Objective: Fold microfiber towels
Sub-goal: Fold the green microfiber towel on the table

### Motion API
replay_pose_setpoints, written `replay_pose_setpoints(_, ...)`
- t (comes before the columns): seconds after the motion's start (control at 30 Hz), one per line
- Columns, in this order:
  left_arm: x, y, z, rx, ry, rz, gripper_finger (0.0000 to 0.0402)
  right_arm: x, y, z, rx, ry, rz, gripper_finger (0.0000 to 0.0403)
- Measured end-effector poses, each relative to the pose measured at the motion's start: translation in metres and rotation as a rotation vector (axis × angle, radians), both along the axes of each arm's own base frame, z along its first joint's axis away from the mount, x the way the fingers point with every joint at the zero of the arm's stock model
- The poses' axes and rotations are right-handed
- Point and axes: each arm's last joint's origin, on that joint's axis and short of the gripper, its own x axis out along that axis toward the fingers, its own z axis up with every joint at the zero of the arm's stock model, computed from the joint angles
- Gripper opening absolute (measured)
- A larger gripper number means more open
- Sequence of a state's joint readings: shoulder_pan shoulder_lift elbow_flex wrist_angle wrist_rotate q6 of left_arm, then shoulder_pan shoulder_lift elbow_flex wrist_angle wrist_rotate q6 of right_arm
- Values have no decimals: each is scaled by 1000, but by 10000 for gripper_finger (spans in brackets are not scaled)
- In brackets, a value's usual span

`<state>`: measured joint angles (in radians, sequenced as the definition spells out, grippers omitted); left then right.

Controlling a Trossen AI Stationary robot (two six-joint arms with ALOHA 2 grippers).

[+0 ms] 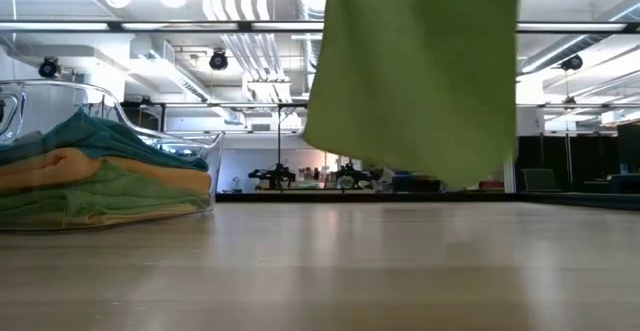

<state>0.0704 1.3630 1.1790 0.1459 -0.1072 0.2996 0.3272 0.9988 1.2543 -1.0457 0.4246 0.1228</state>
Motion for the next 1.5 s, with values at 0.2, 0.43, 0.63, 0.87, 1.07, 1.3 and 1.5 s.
replay_pose_setpoints(0.2,-2,7,-3,-43,-3,22,0,0,-7,-10,-129,36,-94,9)
replay_pose_setpoints(0.43,12,32,-27,-69,43,96,0,7,-34,-38,-339,123,-322,9)
replay_pose_setpoints(0.63,9,69,-7,-3,-59,166,0,11,-72,-34,-614,173,-554,9)
replay_pose_setpoints(0.87,2,54,9,5,-66,-79,0,7,-73,1,-488,39,-420,9)
replay_pose_setpoints(1.07,12,15,-27,-42,97,-212,0,4,-42,-18,-245,-30,-198,9)
replay_pose_setpoints(1.3,3,-34,-98,-183,314,-335,0,5,16,-93,146,94,-36,9)
replay_pose_setpoints(1.5,-8,-69,-139,-321,376,-446,0,-3,65,-137,341,171,-2,9)
